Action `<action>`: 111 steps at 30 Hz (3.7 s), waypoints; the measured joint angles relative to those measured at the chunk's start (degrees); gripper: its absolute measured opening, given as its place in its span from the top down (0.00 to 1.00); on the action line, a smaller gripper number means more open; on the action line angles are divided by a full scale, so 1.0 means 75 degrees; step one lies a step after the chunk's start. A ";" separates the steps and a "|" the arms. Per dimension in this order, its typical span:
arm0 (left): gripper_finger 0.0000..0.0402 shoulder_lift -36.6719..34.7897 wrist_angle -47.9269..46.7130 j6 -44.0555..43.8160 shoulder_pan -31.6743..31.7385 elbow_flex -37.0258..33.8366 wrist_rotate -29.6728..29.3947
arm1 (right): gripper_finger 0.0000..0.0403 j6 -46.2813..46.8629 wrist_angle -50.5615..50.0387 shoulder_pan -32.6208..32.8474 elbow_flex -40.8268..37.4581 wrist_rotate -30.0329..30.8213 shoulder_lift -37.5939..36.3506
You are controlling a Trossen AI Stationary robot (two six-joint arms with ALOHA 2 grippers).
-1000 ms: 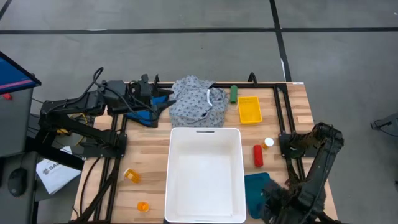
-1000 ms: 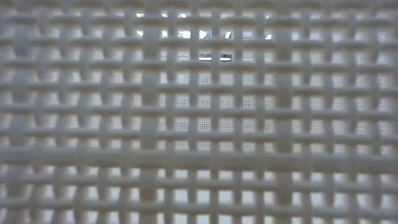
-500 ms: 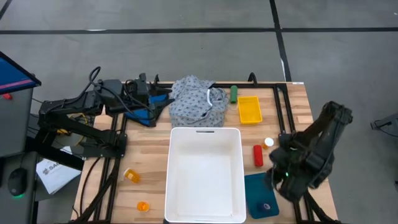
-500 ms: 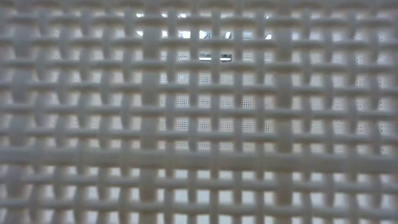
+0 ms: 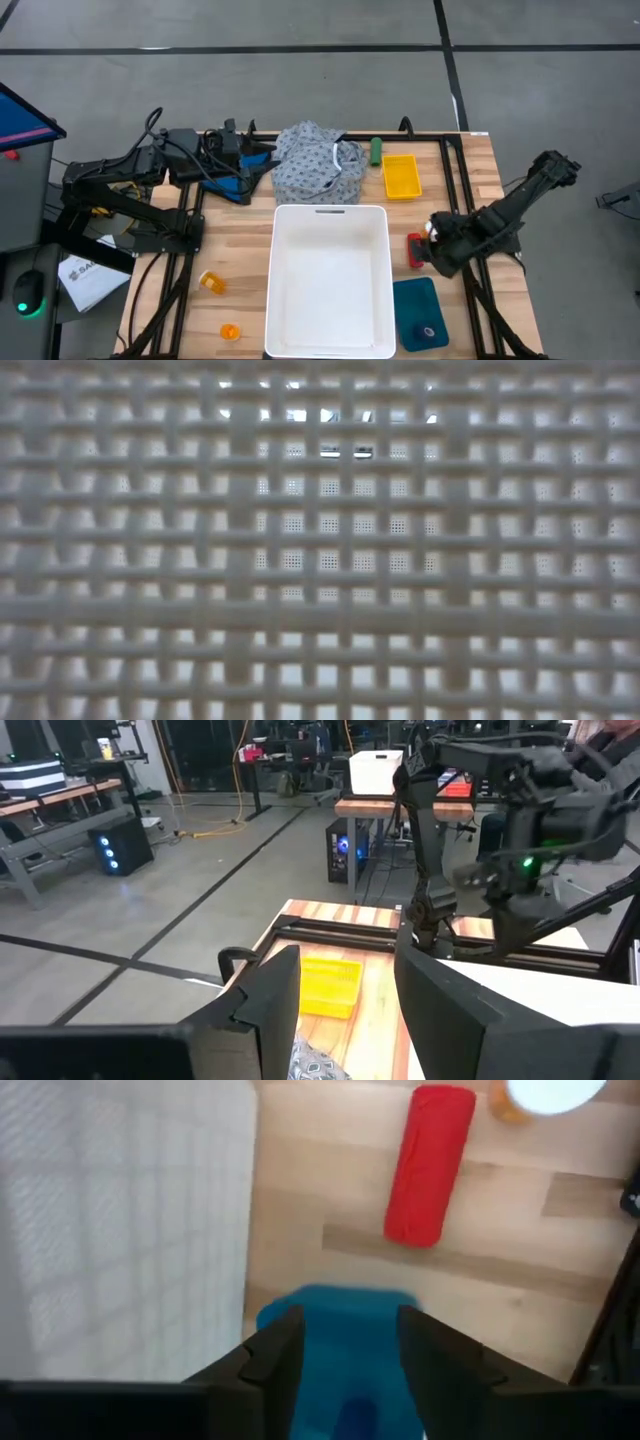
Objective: Pick & place medical supplies in basket/bin
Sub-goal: Put the red bandage into the blue bin
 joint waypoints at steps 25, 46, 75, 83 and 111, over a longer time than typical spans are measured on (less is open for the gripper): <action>0.61 0.0003 0.0007 -0.0198 0.0000 0.0000 0.0003 | 0.42 -0.0306 0.1778 -0.1910 -0.2780 -0.0399 0.0132; 0.61 0.0003 0.0006 -0.0402 0.0000 0.0000 0.0012 | 0.42 0.0188 0.2804 -0.1160 -0.2826 -0.1160 0.1541; 0.61 0.0003 0.0006 -0.0402 0.0000 0.0000 0.0009 | 0.42 0.0243 0.3369 -0.0994 -0.3039 -0.1265 0.2351; 0.61 0.0004 0.0004 -0.0399 -0.0001 0.0000 0.0009 | 0.47 0.0243 0.3322 -0.0997 -0.3042 -0.1200 0.2351; 0.61 0.0005 0.0006 -0.0402 0.0000 0.0000 0.0009 | 0.61 -0.0284 0.2459 -0.0435 -0.2434 -0.1183 0.0508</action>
